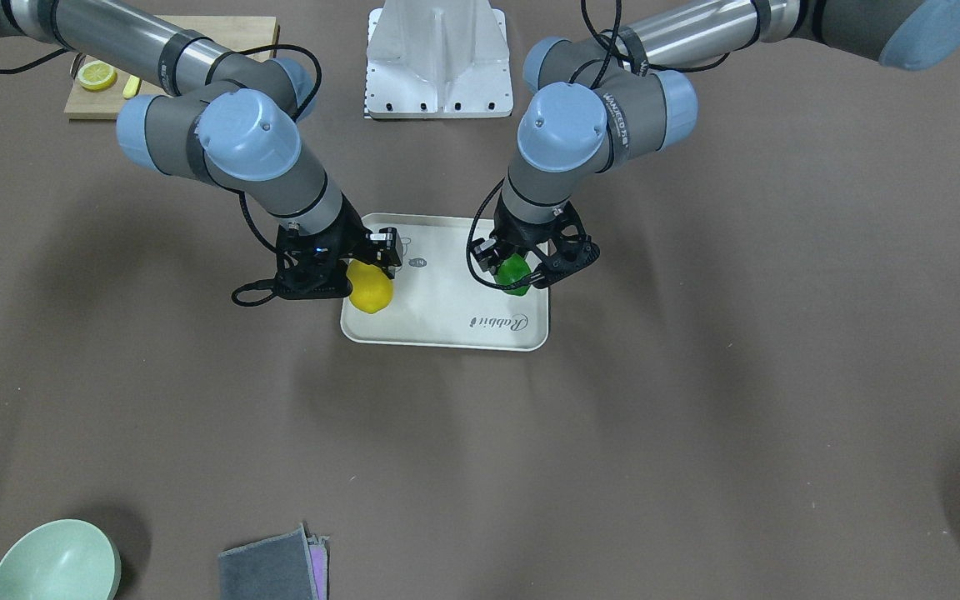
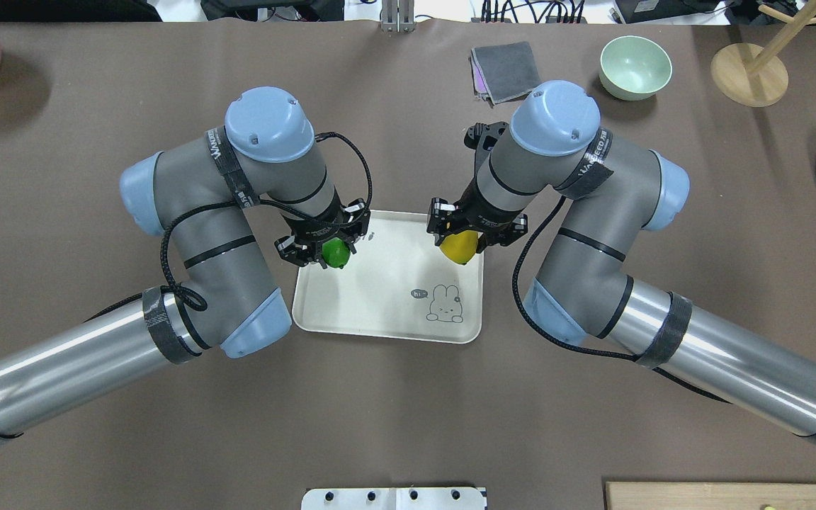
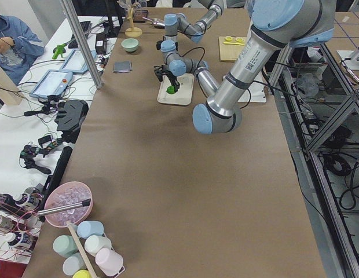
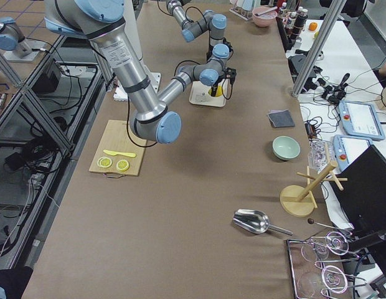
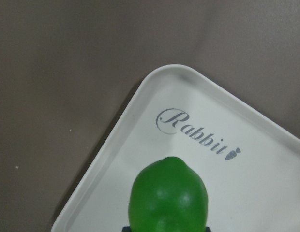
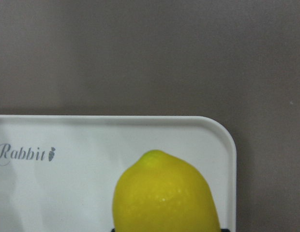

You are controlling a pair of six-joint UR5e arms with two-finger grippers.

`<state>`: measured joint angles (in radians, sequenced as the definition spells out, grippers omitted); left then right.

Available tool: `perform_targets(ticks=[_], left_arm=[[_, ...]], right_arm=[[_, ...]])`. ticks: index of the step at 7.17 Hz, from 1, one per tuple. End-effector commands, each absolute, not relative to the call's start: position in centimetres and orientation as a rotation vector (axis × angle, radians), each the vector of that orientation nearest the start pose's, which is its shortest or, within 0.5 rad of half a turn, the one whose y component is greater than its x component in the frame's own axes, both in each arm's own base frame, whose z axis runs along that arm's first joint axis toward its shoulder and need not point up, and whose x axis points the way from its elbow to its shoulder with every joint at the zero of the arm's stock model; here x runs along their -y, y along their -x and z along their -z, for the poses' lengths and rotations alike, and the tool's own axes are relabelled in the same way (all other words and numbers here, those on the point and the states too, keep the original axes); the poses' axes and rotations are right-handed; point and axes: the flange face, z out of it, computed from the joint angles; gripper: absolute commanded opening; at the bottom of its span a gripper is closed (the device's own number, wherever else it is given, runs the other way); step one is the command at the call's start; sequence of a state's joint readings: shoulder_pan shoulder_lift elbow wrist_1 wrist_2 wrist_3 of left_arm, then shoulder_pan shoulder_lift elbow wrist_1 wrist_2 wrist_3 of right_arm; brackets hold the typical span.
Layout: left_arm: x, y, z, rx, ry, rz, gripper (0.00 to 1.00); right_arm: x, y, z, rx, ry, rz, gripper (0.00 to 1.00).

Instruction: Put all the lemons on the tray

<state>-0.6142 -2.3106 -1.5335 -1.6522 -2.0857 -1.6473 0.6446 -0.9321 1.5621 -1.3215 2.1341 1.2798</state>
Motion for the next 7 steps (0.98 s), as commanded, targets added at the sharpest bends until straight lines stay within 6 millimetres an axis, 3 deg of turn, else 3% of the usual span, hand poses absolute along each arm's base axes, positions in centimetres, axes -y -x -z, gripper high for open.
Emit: perform_targets(ticks=[1, 2, 3, 4, 6, 7], left_arm=[[48.2, -53.9, -21.5, -0.882, 0.269, 0.446, 0.98], [48.3, -53.5, -21.1, -0.889, 0.267, 0.441, 0.98], [47.9, -51.7, -22.3, -0.892, 0.272, 0.419, 0.98], [48.1, -48.6, -23.6, -0.886, 0.26, 0.366, 0.98], [47.6, -42.9, -26.9, -0.86, 0.21, 0.29, 0.98], [46.7, -40.7, -29.9, -0.84, 0.204, 0.264, 0.98]], right_arm=[[46.3, 53.1, -25.0, 0.996, 0.111, -0.055, 0.0], [45.3, 54.0, -25.2, 0.991, 0.13, -0.056, 0.05], [44.6, 54.6, -25.4, 0.99, 0.143, -0.06, 0.6], [44.7, 54.4, -25.3, 0.991, 0.137, -0.066, 1.0], [45.9, 53.2, -24.6, 0.994, 0.09, -0.098, 1.0], [48.7, 49.8, -24.7, 0.986, 0.075, -0.156, 1.0]])
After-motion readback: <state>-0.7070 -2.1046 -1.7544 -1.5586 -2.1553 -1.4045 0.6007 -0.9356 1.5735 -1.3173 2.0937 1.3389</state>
